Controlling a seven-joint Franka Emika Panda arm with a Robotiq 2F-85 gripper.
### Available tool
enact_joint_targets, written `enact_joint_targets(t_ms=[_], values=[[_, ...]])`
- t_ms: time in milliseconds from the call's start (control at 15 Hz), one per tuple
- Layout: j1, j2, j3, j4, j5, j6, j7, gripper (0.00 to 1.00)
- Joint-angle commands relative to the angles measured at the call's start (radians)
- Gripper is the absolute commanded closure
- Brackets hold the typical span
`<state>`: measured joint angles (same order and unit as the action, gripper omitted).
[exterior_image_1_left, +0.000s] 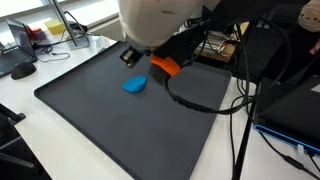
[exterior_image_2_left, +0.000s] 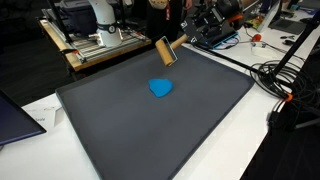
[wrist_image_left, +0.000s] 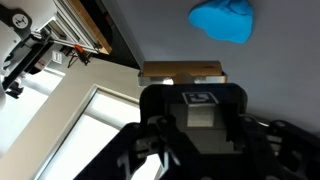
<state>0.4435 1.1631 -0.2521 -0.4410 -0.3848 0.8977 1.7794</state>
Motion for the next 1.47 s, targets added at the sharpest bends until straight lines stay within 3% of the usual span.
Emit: enact_joint_targets(t_ms=[0,867,1400], values=[[-0.05,-0.032,0.013,0.0,0.004,-0.005,-0.077,0.78],[-0.262,-0.112,0.09,0.001,0.168,0.105,-0.204,0.78],[-0.374,-0.123,0.131,0.001,0.254,0.18,-0.354,0.78]])
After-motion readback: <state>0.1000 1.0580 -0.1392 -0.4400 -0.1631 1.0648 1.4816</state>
